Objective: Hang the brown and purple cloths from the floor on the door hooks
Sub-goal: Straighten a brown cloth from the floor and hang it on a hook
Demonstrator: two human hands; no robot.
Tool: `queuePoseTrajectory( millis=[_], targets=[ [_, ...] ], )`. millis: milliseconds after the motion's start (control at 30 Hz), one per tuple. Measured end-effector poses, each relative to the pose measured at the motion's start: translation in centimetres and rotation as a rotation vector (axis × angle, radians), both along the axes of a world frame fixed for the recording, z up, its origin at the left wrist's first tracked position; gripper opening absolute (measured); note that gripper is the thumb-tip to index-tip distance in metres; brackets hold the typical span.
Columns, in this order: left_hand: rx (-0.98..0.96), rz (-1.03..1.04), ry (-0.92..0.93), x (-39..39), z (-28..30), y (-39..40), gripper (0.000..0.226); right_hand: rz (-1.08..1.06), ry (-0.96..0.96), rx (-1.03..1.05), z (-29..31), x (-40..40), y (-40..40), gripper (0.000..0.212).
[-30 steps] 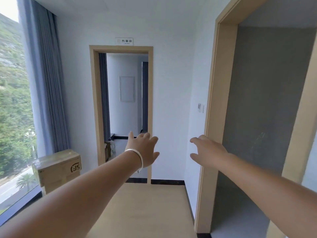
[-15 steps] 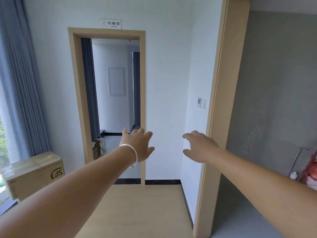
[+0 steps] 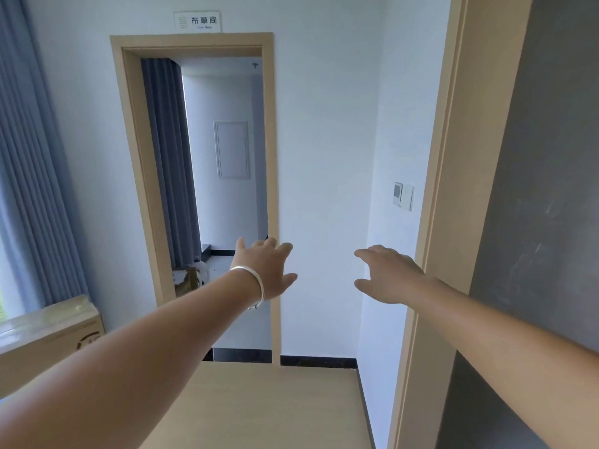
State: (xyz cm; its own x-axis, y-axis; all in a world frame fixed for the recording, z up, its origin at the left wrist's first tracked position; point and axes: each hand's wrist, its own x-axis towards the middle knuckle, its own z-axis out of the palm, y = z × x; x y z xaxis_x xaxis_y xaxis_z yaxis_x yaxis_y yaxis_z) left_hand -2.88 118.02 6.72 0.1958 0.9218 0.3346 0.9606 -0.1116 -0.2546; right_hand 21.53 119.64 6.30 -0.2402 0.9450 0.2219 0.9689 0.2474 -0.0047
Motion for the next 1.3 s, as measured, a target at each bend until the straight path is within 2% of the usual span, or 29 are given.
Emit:
queuePoseTrajectory(
  millis=[333,867,1100,1300],
  targets=[
    [-0.068,0.012,0.032,2.4,-2.5,14.5,0.059,0.020,0.008,-0.048,-2.0,2.2,14.1,0.067],
    [-0.091,0.008,-0.071,-0.5,-5.6,46.4,0.055,-0.008,-0.066,-0.053,-2.6,-0.3,43.1,0.068],
    [-0.143,0.124,-0.078,-6.3,-8.4,53.2,0.052,0.139,-0.091,-0.102,-4.6,-6.5,54.2,0.067],
    [-0.168,0.370,-0.118,-14.7,-10.3,55.8,0.056,0.404,-0.074,-0.116,-6.9,-17.3,63.8,0.059]
  ],
)
